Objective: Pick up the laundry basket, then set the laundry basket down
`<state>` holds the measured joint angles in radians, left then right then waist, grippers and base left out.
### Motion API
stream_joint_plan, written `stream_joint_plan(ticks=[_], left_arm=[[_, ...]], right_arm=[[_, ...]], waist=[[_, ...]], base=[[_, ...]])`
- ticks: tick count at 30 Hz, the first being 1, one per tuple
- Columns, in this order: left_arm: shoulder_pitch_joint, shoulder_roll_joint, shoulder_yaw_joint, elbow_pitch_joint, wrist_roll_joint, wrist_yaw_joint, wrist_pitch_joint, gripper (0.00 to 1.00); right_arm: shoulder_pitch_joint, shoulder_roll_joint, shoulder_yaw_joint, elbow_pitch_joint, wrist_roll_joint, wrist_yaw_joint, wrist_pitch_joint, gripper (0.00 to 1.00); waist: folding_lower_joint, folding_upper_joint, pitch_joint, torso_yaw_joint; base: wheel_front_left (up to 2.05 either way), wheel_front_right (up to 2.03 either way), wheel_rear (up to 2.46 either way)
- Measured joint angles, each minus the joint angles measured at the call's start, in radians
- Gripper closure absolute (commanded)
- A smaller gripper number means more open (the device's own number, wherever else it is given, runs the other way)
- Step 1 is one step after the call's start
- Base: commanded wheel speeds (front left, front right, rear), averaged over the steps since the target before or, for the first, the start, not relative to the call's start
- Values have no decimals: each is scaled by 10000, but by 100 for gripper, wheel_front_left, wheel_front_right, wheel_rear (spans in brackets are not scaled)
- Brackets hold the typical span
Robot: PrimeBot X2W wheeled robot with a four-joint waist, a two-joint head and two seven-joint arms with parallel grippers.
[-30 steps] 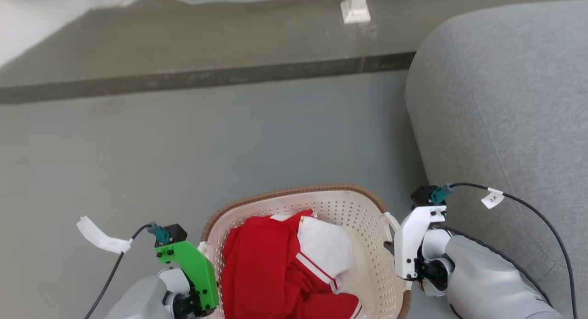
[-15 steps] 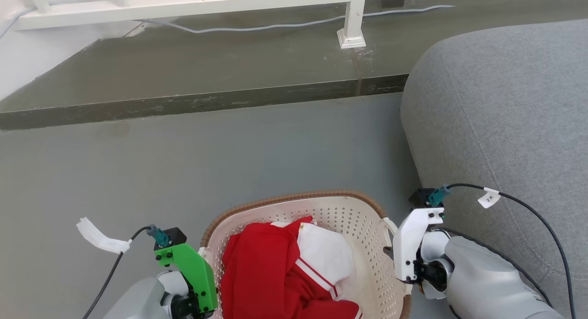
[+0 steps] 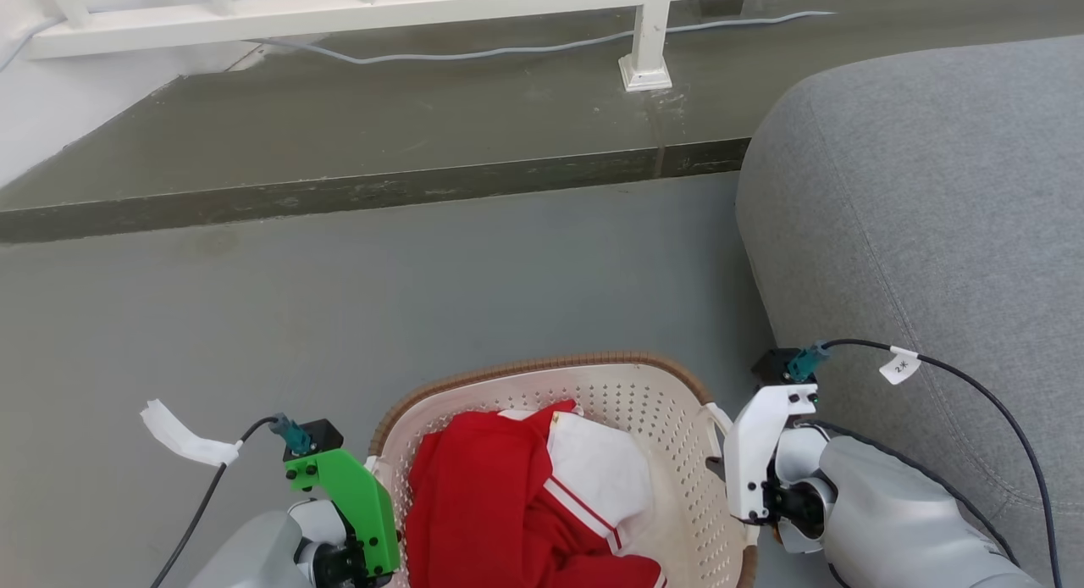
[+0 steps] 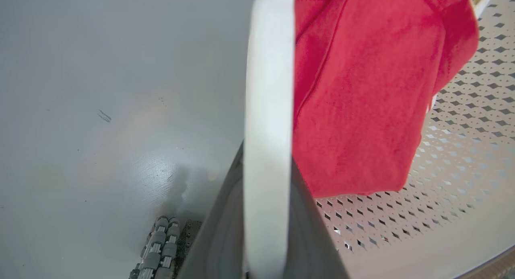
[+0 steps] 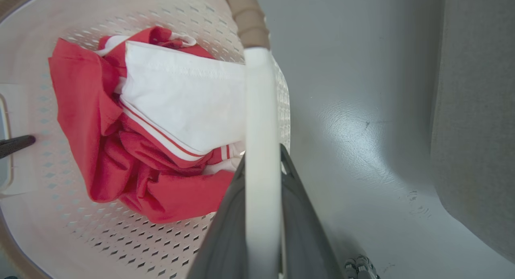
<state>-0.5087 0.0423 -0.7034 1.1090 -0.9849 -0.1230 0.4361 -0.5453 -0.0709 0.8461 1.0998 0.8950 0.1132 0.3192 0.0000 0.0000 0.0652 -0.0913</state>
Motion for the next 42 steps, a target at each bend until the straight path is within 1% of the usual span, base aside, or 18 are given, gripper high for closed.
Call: stream_joint_plan(ticks=[15,22,30,42], left_arm=[[6,52,-92,-88,-242,0,-13,100],[-24,98,-176,-251,-255,0,-209,100],[-367,182,-198,-479,-232,0,-650,100],[-1131,316,-278,-656,77,0,-1511,100]], right_arm=[[-36,-90,240,-98,217,-2,-2,100],[-244,-182,280,-197,305,-2,-81,100],[-636,-280,290,-309,307,-2,-491,100],[-1279,-395,209,-445,305,0,-1417,100]], waist=[[0,0,103,-59],[0,0,366,-65],[0,0,1053,-36],[0,0,2586,31]], base=[[0,0,0],[0,0,0],[0,0,0],[0,0,0]])
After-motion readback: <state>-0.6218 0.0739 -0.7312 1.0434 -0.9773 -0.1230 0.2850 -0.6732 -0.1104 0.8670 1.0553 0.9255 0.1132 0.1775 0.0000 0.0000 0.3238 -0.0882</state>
